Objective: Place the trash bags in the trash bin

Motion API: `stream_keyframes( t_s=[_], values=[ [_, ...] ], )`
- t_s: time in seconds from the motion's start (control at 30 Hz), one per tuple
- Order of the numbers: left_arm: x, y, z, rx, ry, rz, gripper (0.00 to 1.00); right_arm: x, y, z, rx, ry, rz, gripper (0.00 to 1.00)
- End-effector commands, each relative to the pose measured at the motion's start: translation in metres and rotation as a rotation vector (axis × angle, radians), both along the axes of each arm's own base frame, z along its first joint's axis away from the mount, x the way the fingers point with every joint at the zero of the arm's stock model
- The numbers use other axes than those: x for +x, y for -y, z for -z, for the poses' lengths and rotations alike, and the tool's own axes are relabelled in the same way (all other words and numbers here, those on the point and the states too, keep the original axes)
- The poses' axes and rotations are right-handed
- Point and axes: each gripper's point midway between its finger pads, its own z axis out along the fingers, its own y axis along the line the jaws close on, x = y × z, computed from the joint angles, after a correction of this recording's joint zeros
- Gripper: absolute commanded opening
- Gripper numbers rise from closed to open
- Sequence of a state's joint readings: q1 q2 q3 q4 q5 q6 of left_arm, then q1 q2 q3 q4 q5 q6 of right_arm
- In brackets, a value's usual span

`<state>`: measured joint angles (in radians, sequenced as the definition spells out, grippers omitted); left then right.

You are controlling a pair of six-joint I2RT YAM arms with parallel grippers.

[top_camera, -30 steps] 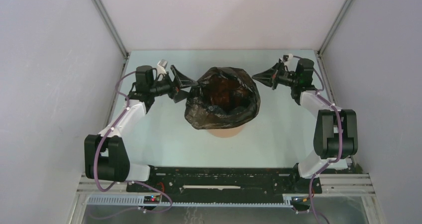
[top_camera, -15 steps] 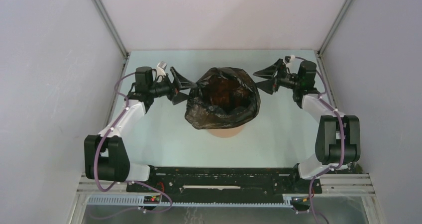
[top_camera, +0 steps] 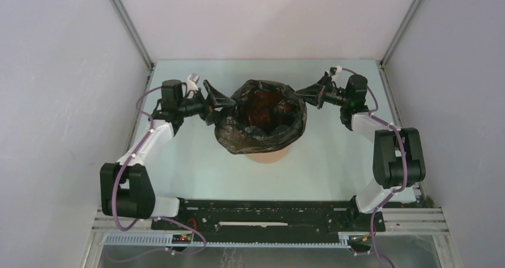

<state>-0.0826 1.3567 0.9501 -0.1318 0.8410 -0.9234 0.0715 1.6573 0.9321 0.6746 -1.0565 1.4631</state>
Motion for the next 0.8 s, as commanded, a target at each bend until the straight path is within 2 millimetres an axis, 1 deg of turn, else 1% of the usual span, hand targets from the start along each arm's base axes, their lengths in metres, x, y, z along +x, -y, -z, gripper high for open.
stream_keyframes(
  t_s=[0.0,0.1,0.2,0.3,0.4,0.47,0.5,0.57,0.63,0.67,0.77],
  values=[
    [-0.003,0.0,-0.018,0.004,0.072,0.005,0.96,0.002,0.005,-0.01,0.0,0.041,0.022,0.0],
    [-0.003,-0.002,-0.021,0.018,0.081,0.0,0.97,0.004,0.013,-0.003,-0.02,0.023,0.058,0.0],
    [-0.003,-0.008,-0.027,0.054,0.107,-0.024,0.98,0.009,0.023,0.007,-0.039,-0.006,0.093,0.0],
    [0.0,-0.02,-0.033,0.065,0.119,-0.077,0.99,0.012,0.027,0.019,-0.058,-0.034,0.105,0.0],
    [0.002,-0.036,-0.031,0.077,0.107,-0.138,0.99,0.014,0.028,0.035,-0.078,-0.078,0.104,0.0],
    [0.004,-0.048,-0.03,0.078,0.103,-0.172,1.0,0.014,0.028,0.042,-0.091,-0.1,0.108,0.0],
    [0.003,-0.05,-0.03,0.075,0.1,-0.173,1.0,0.014,0.028,0.044,-0.096,-0.108,0.112,0.0],
    [0.001,-0.048,-0.029,0.062,0.095,-0.154,1.0,0.014,0.029,0.048,-0.109,-0.116,0.123,0.0],
    [-0.003,-0.042,-0.025,0.016,0.083,-0.127,1.0,0.02,0.041,0.056,-0.125,-0.145,0.166,0.0],
    [-0.004,-0.04,-0.027,-0.007,0.09,-0.115,0.99,0.021,0.043,0.06,-0.13,-0.16,0.173,0.0],
    [-0.01,-0.037,-0.017,-0.031,0.064,-0.099,0.94,0.024,0.045,0.075,-0.151,-0.197,0.189,0.0]
  ],
)
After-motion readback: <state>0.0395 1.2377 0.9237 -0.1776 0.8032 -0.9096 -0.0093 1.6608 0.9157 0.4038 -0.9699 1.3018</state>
